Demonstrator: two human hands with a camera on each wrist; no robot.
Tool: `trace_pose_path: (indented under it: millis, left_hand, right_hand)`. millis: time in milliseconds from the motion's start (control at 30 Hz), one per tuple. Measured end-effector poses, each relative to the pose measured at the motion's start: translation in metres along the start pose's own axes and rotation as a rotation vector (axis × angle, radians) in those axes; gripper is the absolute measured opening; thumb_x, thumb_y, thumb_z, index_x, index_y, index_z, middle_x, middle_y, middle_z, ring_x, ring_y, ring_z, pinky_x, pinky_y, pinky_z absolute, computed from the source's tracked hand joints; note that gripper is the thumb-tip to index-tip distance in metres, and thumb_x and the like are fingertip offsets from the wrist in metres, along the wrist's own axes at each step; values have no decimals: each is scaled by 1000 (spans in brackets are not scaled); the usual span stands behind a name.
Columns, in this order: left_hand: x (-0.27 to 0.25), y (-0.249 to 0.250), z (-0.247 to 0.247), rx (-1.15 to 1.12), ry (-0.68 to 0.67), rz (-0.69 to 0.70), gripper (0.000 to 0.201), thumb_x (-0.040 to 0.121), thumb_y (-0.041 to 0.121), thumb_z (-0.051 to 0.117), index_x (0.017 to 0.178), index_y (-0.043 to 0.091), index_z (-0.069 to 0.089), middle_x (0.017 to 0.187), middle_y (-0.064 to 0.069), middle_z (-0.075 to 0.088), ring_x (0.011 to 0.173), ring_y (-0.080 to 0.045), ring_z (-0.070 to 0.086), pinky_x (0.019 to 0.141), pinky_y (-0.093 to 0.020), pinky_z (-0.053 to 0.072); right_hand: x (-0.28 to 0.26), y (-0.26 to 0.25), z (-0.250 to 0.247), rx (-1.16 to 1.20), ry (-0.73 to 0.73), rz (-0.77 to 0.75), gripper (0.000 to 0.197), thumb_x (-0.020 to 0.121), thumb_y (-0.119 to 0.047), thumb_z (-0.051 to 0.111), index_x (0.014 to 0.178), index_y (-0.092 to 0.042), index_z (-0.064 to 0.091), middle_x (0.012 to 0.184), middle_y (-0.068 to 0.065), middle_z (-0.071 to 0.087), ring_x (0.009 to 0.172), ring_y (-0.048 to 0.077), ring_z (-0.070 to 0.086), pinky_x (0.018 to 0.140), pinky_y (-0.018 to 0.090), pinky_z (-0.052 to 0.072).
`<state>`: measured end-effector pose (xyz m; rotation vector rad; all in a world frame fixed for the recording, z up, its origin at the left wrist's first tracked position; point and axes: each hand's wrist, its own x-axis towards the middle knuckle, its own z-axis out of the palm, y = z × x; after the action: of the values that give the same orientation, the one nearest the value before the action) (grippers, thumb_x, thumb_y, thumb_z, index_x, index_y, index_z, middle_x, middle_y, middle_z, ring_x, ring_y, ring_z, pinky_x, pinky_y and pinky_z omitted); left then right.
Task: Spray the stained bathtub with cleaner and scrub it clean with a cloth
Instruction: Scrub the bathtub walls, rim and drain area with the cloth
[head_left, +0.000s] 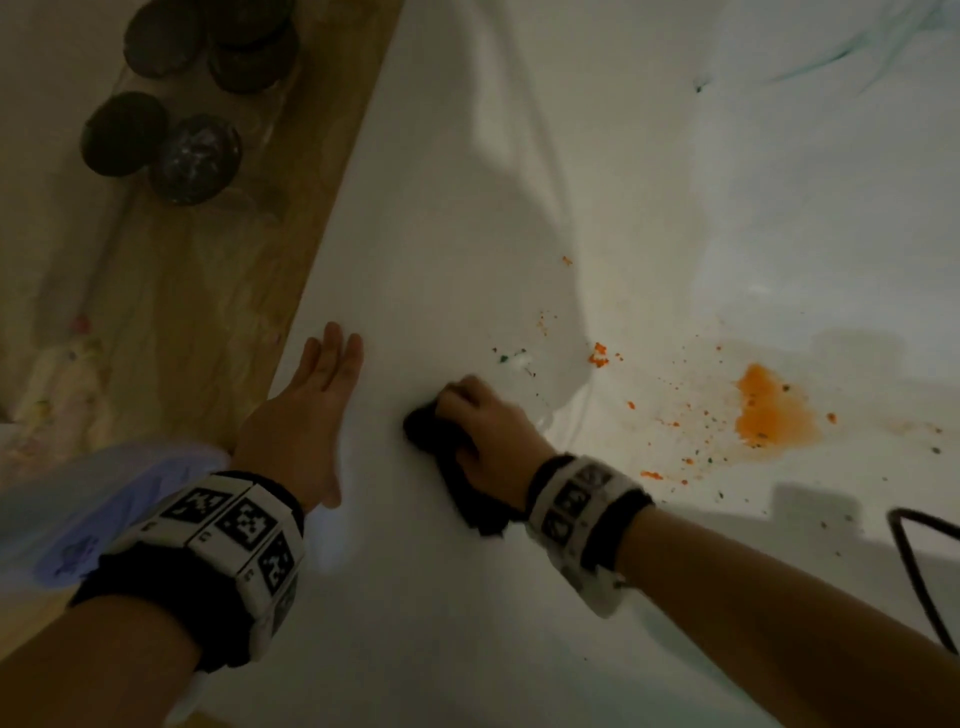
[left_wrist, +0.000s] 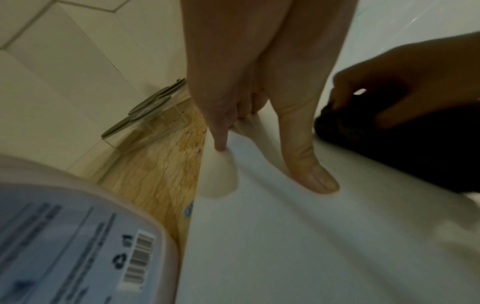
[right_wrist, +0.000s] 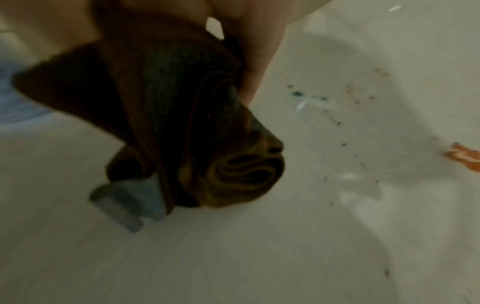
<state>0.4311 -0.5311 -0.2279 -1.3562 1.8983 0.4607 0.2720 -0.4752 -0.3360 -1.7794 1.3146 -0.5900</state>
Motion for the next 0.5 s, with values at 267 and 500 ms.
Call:
trace_pose_path:
  millis: [267, 500]
  left_hand:
    - [1, 0, -8, -63, -31, -13, 127, 73, 37, 76, 141, 14, -29, 151, -5, -31, 144, -17, -16, 116, -25, 10]
    - [48, 19, -54, -168, 168, 18, 113, 80, 24, 72, 146, 11, -19, 155, -4, -21, 145, -15, -11, 117, -28, 6]
  right_hand:
    - [29, 76, -37, 143, 382, 754, 26, 92, -24, 49, 110, -6, 47, 111, 18, 50, 99, 33, 54, 75, 31, 36]
    - [32, 28, -39, 212, 321, 290, 23, 79, -2, 54, 101, -7, 58, 100, 8, 55, 92, 25, 53, 76, 22, 34]
